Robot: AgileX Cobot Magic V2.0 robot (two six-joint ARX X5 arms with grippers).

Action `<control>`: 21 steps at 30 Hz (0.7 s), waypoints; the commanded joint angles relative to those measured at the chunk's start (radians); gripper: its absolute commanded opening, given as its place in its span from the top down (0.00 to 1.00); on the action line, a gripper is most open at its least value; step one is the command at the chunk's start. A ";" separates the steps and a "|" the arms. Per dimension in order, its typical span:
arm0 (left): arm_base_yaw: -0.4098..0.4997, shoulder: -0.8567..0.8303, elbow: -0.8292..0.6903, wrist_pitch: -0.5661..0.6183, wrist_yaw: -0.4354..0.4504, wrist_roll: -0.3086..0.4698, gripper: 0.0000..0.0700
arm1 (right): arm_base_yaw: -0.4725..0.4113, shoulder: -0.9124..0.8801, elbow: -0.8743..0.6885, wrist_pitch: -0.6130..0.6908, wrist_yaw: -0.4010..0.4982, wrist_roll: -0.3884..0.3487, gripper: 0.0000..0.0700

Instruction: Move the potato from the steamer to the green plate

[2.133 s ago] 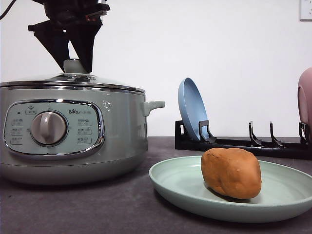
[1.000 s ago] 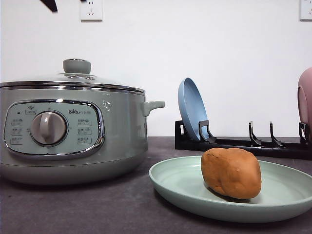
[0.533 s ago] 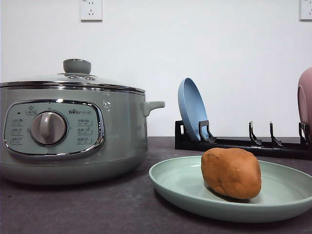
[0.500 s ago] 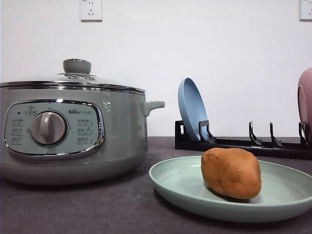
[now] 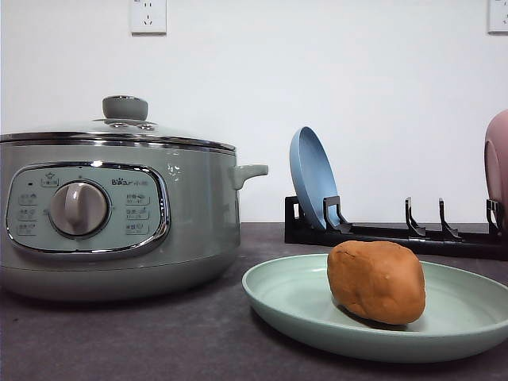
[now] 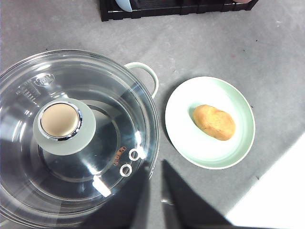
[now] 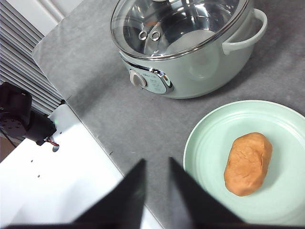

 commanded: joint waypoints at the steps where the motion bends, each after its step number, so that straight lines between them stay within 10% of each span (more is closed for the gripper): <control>1: -0.006 0.007 0.027 0.006 0.004 -0.002 1.00 | 0.006 0.005 0.016 0.011 -0.001 -0.011 1.00; 21: -0.006 0.007 0.027 0.011 0.004 -0.002 1.00 | 0.006 0.004 0.016 0.013 -0.002 -0.010 1.00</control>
